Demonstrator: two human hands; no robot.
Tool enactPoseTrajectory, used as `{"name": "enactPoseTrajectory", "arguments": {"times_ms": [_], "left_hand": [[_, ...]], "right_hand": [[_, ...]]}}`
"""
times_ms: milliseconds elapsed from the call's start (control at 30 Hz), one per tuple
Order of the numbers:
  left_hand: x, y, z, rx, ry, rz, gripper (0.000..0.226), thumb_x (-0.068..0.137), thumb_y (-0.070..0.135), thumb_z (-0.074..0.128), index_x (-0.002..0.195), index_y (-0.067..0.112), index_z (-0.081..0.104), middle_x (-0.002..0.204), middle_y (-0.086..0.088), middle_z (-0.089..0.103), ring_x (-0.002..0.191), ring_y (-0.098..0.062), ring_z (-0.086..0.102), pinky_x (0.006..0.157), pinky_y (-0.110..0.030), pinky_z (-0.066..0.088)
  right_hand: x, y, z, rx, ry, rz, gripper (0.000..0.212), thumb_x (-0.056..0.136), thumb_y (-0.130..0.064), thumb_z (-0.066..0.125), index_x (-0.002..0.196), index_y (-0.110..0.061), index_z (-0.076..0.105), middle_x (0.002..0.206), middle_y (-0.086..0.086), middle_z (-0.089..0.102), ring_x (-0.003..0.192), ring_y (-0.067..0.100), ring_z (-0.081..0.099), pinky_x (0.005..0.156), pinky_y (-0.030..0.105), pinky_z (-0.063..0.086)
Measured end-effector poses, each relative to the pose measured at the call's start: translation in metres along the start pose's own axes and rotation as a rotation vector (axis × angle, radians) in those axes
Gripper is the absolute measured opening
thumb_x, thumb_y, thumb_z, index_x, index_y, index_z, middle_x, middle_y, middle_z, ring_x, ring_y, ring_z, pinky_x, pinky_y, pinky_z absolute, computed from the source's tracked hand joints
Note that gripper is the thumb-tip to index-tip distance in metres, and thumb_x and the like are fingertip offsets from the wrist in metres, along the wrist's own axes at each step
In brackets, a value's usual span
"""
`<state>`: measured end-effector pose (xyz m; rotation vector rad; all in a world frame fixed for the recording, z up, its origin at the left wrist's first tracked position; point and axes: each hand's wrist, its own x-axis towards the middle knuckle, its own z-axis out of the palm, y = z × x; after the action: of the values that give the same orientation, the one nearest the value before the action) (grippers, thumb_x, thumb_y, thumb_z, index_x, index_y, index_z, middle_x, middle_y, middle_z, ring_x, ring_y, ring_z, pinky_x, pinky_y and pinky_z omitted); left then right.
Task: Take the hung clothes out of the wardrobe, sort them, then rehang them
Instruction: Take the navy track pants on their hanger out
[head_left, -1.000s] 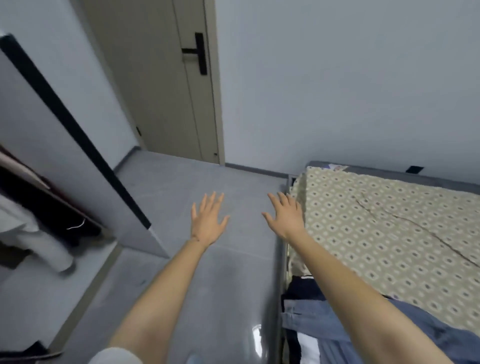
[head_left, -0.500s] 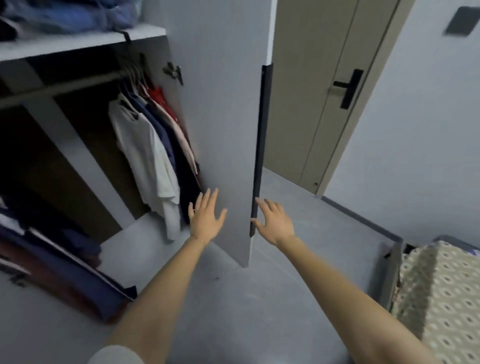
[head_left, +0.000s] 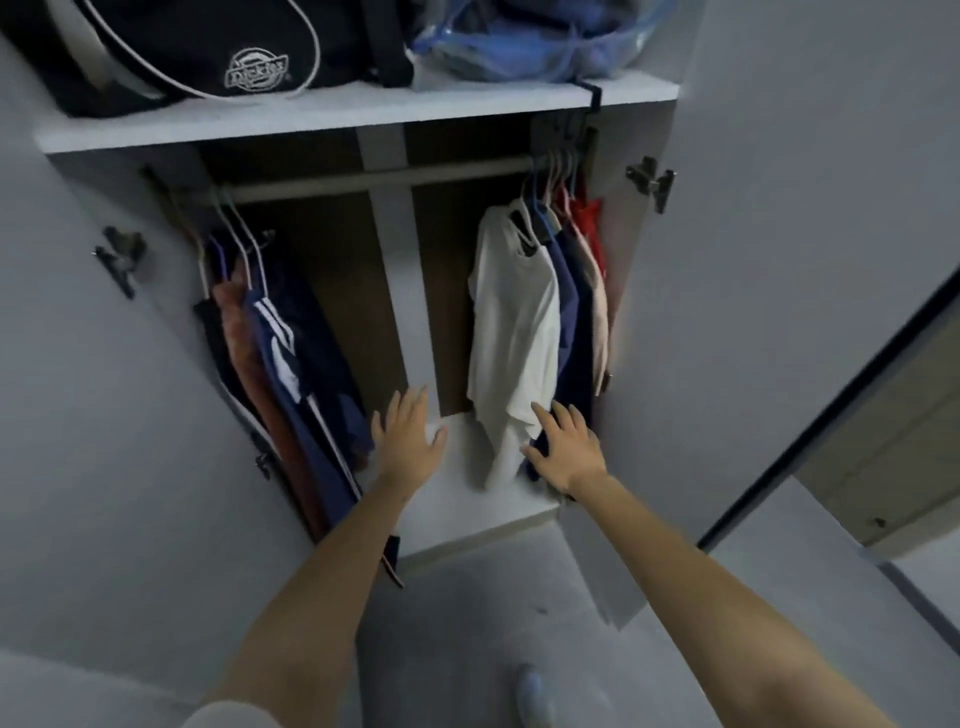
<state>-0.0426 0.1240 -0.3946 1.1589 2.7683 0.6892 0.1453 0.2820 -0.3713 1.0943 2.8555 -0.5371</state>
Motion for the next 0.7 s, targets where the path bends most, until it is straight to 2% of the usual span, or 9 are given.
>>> {"name": "enactPoseTrajectory", "arguments": {"times_ms": [167, 367, 467, 533, 600, 700], "left_hand": [[0.049, -0.03, -0.019, -0.015, 0.102, -0.166, 0.069, 0.102, 0.047, 0.043, 0.158, 0.024, 0.01, 0.166, 0.0, 0.007, 0.153, -0.022, 0.003, 0.123, -0.048, -0.001], [0.082, -0.057, -0.039, -0.036, 0.273, -0.295, 0.069, 0.101, 0.042, 0.048, 0.158, 0.019, 0.015, 0.165, -0.005, 0.014, 0.152, -0.024, 0.01, 0.121, -0.048, 0.005], [0.099, -0.075, -0.054, -0.054, 0.412, -0.325, 0.069, 0.098, 0.033, 0.058, 0.155, 0.012, 0.025, 0.16, -0.012, 0.027, 0.149, -0.031, 0.022, 0.12, -0.053, 0.015], [0.113, -0.091, -0.067, -0.053, 0.49, -0.342, 0.071, 0.093, 0.026, 0.065, 0.152, 0.008, 0.03, 0.154, -0.014, 0.037, 0.143, -0.033, 0.033, 0.116, -0.057, 0.028], [0.127, -0.105, -0.084, -0.046, 0.552, -0.368, 0.072, 0.088, 0.022, 0.069, 0.149, 0.005, 0.034, 0.149, -0.015, 0.044, 0.138, -0.034, 0.041, 0.11, -0.054, 0.038], [0.144, -0.117, -0.107, 0.01, 0.645, -0.351, 0.065, 0.085, 0.016, 0.073, 0.141, 0.002, 0.044, 0.142, -0.017, 0.05, 0.132, -0.034, 0.047, 0.109, -0.05, 0.041]], "right_hand": [[0.081, -0.027, -0.016, -0.004, -0.024, -0.16, 0.07, 0.1, -0.053, 0.039, 0.157, -0.028, 0.006, 0.163, 0.006, 0.007, 0.15, 0.027, 0.004, 0.119, 0.045, 0.017], [0.164, -0.066, -0.033, -0.002, -0.07, -0.335, 0.071, 0.099, -0.052, 0.041, 0.156, -0.031, 0.005, 0.164, 0.004, 0.006, 0.15, 0.026, 0.003, 0.12, 0.045, 0.015], [0.197, -0.087, -0.038, -0.034, -0.057, -0.409, 0.07, 0.099, -0.053, 0.041, 0.156, -0.03, 0.007, 0.164, 0.005, 0.008, 0.15, 0.027, 0.005, 0.12, 0.047, 0.017], [0.212, -0.102, -0.039, -0.035, -0.066, -0.443, 0.069, 0.1, -0.051, 0.04, 0.157, -0.03, 0.007, 0.164, 0.004, 0.007, 0.15, 0.027, 0.005, 0.12, 0.047, 0.017], [0.224, -0.117, -0.038, -0.042, -0.084, -0.476, 0.069, 0.101, -0.05, 0.039, 0.157, -0.03, 0.005, 0.164, 0.004, 0.005, 0.15, 0.026, 0.004, 0.119, 0.046, 0.016], [0.243, -0.136, -0.033, -0.04, -0.113, -0.512, 0.069, 0.101, -0.053, 0.037, 0.157, -0.03, 0.002, 0.164, 0.005, 0.002, 0.15, 0.027, 0.004, 0.119, 0.046, 0.017]]}}
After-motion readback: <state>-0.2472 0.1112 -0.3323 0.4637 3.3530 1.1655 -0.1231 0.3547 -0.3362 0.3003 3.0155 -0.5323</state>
